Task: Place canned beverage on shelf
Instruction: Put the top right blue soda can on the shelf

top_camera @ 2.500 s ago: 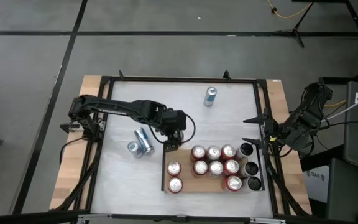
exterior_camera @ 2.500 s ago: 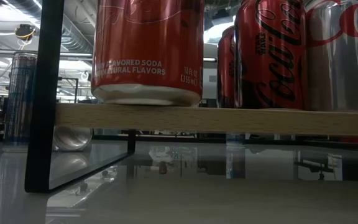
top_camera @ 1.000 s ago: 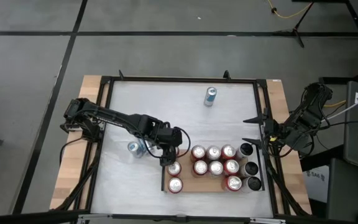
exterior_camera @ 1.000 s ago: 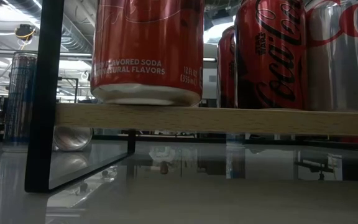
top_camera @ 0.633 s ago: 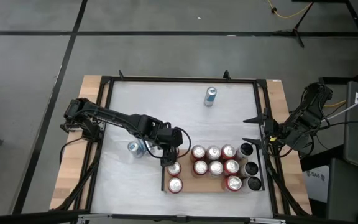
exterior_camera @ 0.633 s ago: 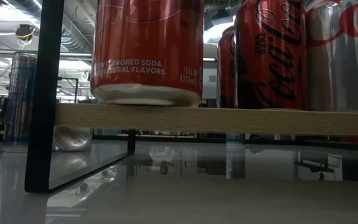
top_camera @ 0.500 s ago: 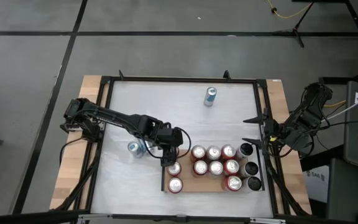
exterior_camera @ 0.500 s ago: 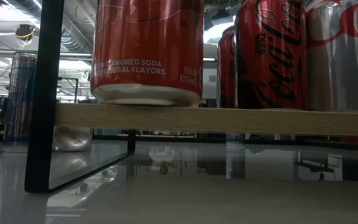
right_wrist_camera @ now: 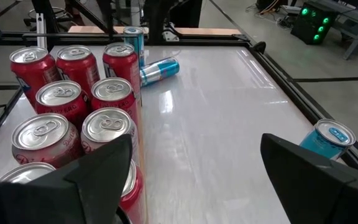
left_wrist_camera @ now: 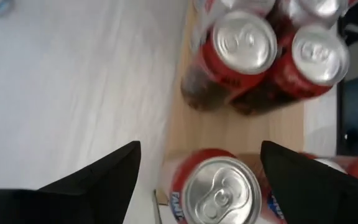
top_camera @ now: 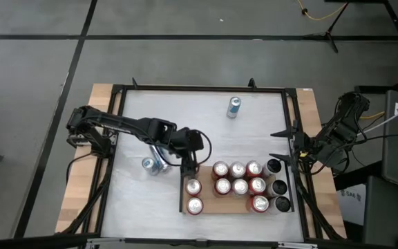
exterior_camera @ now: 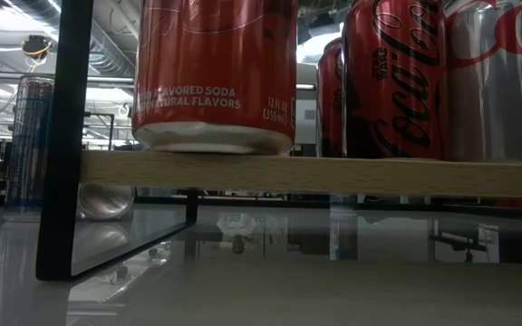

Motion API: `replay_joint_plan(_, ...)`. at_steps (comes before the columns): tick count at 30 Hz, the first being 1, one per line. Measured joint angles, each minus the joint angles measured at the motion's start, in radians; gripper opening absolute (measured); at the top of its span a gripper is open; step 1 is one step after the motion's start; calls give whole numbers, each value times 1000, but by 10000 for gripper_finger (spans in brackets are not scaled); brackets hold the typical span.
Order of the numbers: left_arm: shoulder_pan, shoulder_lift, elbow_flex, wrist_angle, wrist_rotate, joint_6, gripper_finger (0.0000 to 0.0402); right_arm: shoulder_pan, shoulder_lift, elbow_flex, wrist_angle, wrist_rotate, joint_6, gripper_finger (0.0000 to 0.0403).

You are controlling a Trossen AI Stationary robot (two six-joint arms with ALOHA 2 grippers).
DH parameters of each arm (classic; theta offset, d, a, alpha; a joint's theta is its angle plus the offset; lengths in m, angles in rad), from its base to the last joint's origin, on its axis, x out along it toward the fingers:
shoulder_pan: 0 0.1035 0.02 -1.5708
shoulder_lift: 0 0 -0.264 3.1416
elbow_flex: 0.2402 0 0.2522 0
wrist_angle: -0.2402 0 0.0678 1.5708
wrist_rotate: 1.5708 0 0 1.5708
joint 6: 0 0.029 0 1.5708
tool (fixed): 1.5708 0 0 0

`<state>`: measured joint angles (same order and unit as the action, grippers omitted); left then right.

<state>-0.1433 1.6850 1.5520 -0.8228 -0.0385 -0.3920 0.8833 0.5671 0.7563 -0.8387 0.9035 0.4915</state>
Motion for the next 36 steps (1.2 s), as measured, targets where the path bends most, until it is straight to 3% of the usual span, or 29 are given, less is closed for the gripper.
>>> replay_joint_plan(4,29,-27,1,29,0,0,322,0,0,0,23,21,0,347)
replay_joint_plan(9,78,-77,1,32,-1,1,322,-15,0,0,107,193,-20,347)
replay_joint_plan(14,148,-121,2,45,-9,37,322,-133,-2,1,217,264,-90,347)
replay_joint_plan(17,190,-141,2,62,-12,67,322,-244,-4,28,240,247,-144,347)
replay_joint_plan(20,228,-145,2,66,-12,93,322,-370,-2,69,241,150,-248,347)
replay_joint_plan(27,270,-142,2,69,-12,113,322,-690,0,162,243,-183,-517,347)
replay_joint_plan(36,269,-141,2,82,-12,114,322,-1085,86,182,296,-709,-687,347)
